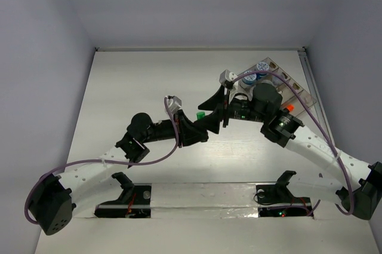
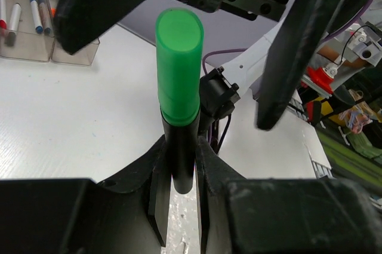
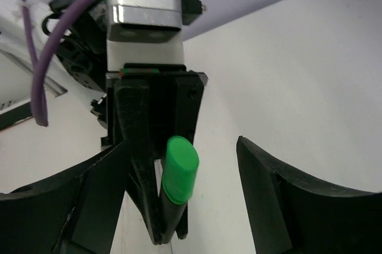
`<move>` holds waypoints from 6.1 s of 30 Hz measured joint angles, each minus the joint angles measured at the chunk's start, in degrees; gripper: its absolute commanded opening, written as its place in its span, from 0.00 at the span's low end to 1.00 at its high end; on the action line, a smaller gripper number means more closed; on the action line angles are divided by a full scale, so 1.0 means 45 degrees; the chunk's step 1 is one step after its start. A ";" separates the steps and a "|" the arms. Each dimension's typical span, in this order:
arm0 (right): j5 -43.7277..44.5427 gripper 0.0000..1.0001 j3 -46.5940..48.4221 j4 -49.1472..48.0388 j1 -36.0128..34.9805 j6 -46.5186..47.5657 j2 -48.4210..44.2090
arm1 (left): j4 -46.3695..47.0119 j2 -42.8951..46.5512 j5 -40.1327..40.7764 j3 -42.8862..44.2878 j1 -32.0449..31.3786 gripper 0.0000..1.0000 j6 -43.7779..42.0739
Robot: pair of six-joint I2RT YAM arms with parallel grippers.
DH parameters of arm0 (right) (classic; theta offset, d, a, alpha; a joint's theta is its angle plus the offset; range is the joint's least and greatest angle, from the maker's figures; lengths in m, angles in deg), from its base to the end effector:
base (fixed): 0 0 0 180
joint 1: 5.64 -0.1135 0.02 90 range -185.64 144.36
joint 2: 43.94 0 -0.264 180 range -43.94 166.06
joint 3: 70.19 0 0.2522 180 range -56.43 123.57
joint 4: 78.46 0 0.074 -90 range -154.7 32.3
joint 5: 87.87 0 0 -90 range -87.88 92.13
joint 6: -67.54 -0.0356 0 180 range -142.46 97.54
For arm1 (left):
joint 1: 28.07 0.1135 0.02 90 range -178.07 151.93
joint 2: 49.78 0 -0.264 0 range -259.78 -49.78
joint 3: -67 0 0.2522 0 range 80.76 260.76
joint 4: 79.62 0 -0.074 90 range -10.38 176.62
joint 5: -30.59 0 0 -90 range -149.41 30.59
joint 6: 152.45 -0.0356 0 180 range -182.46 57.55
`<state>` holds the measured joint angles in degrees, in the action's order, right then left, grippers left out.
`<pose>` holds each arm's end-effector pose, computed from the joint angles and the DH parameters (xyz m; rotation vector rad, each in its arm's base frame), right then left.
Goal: Sort the stationery into containers
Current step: Close the pen cap on the pen, then place the pen in the storage box.
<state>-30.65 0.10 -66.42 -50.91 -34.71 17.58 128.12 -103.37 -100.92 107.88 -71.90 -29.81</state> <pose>0.1602 0.1891 0.3781 -0.9373 1.4979 1.2127 0.1327 -0.1601 0.2966 0.8294 1.3329 -1.5547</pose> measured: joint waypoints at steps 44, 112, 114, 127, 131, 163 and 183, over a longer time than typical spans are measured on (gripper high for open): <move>0.0690 0.00 -0.3026 -0.5119 -0.0029 -0.3123 -0.0495 | -0.0413 -0.0641 -0.1180 0.0461 0.0656 0.00 0.0335; 0.3400 0.00 -0.5887 -0.1423 -0.3395 -0.4206 -0.1690 | -0.0374 -0.0627 -0.0107 0.2871 0.2472 0.00 0.0889; 0.3444 0.00 -0.5736 -0.1127 -0.2987 -0.4007 -0.1690 | -0.0670 -0.0432 0.0267 0.2817 0.2472 0.00 0.0675; 0.5241 0.00 -0.5498 0.2832 -0.0291 -0.3410 -0.3245 | -0.4172 0.2220 0.2424 0.1734 0.2477 0.00 -0.0597; 0.7461 0.00 -0.4430 0.5022 0.0457 -0.3419 -0.4201 | -0.5751 0.2905 0.2710 0.2531 0.2477 0.00 -0.1409; 0.8004 0.00 -0.0015 0.9627 1.1710 -0.1200 0.1297 | -0.9908 0.5173 0.4289 0.3007 0.1292 0.10 -0.4197; 0.4770 0.02 0.0670 0.9534 1.3600 -0.0976 0.3968 | -1.0137 0.5037 0.4682 0.3007 0.1229 0.13 -0.4201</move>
<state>-9.19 3.12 -23.51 10.29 -39.10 35.43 82.50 -80.70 -79.85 121.41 -66.37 -48.72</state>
